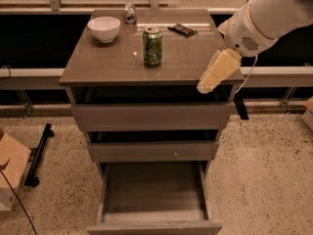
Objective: Place green can into bottom drawer
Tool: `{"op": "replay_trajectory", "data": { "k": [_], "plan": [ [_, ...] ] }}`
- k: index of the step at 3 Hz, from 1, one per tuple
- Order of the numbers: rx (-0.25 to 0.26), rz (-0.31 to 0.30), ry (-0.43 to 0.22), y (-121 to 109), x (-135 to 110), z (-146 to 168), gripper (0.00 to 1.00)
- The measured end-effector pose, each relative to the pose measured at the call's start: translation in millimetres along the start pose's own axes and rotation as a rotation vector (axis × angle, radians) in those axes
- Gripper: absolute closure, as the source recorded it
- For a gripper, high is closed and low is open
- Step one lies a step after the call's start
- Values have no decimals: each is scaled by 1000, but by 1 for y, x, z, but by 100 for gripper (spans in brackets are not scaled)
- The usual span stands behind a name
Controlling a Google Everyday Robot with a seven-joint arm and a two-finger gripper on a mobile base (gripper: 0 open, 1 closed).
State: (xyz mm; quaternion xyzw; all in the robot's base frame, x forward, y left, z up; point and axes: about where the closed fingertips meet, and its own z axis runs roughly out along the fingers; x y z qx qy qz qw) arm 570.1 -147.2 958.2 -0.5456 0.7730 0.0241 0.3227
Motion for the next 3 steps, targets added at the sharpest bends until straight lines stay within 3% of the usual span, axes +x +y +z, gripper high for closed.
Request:
{"op": "replay_trajectory", "data": {
  "k": [1, 3],
  "plan": [
    [2, 12, -50, -21, -12, 27, 0],
    [24, 39, -64, -25, -17, 39, 0]
  ]
}}
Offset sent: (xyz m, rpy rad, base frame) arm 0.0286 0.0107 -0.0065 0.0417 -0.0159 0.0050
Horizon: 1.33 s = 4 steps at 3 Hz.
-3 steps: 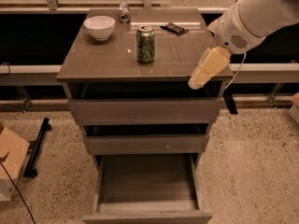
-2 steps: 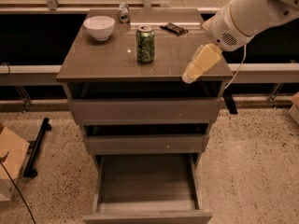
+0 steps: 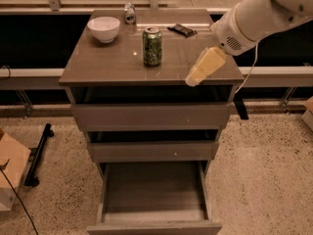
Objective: Place green can into bottom drawer
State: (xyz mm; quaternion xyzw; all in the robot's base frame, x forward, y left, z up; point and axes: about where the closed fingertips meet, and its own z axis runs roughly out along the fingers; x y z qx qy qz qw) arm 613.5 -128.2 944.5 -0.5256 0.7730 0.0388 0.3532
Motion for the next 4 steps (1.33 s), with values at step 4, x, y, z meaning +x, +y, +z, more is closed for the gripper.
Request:
{"op": "replay_trajectory", "data": {
  "k": [4],
  "plan": [
    [30, 117, -153, -48, -49, 112, 0]
  ]
}}
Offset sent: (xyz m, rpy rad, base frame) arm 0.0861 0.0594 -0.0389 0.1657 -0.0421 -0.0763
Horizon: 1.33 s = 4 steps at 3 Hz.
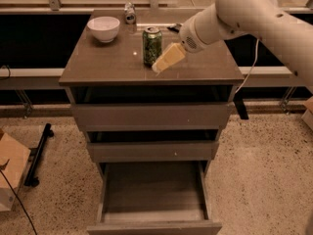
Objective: Place green can into bottom drawer
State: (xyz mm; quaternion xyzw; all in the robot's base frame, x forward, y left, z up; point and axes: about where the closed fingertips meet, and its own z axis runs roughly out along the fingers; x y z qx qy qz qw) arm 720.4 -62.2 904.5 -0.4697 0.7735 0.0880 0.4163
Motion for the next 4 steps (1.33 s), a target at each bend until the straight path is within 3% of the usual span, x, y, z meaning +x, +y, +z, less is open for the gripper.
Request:
{"op": "replay_trajectory", "data": {
  "k": [4],
  "plan": [
    [-50, 52, -100, -41, -29, 80, 0]
  ]
}}
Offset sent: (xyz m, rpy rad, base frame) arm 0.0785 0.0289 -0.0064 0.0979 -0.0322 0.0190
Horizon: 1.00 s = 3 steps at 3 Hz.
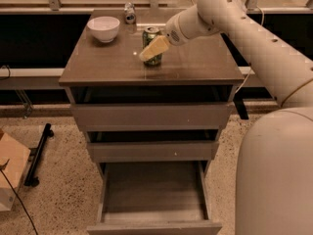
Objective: Place green can into bottom drawer
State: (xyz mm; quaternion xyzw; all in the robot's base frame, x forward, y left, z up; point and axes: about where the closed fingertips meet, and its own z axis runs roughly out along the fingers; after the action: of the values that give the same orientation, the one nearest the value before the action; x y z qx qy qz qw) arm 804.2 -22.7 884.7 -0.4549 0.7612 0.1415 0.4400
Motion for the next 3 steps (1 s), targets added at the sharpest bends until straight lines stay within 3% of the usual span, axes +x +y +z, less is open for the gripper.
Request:
{"op": "replay_trajectory", "data": {
  "k": [1, 2, 3],
  "plan": [
    [-64, -28, -24, 12, -15, 20, 17],
    [-117, -61, -35, 27, -24, 29, 40],
    [-148, -74, -40, 37, -26, 23, 62]
  ]
}}
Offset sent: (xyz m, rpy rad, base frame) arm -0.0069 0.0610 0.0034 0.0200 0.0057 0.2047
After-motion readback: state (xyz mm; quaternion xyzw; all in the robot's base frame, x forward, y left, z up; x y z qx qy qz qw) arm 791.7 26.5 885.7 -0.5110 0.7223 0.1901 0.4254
